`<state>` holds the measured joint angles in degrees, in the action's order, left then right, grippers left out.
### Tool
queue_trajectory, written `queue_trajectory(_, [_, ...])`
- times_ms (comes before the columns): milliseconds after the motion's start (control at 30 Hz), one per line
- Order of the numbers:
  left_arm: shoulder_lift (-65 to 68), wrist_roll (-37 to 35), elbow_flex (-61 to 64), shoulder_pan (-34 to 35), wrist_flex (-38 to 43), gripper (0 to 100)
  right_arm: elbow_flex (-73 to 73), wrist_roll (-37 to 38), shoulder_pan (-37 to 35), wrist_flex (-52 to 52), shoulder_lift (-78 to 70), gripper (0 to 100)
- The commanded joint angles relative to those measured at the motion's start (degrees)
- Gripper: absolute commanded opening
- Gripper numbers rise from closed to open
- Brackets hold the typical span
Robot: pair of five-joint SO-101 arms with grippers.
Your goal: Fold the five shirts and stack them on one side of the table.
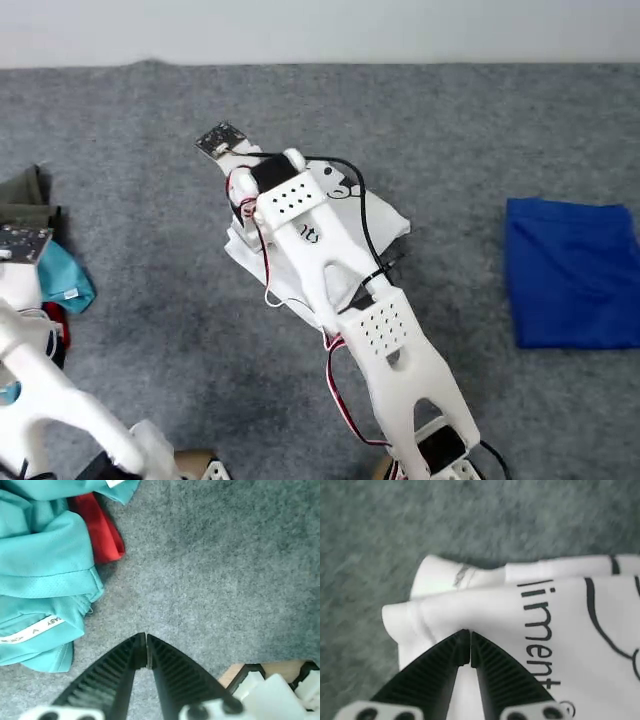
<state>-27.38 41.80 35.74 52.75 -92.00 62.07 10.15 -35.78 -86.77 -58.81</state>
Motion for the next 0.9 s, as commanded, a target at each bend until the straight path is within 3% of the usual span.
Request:
queue_trajectory(0, [-1.5, 0.5, 1.2, 0.2, 1.3, 1, 0.6, 2.0, 1.8, 5.5, 1.5, 1.0])
queue_trajectory(233, [-1.5, 0.5, 1.2, -0.1, 1.4, 1, 0.6, 2.0, 1.1, 8.0, 4.7, 1.2])
queue_trajectory(633, [-1.5, 0.5, 1.2, 0.0, 1.4, 1, 0.4, 1.1, -1.5, -11.5, 14.2, 1.0])
queue_trajectory(867, [-1.5, 0.5, 1.2, 0.0, 1.0, 1, -1.9, -3.3, 4.4, -16.2, 9.8, 1.0])
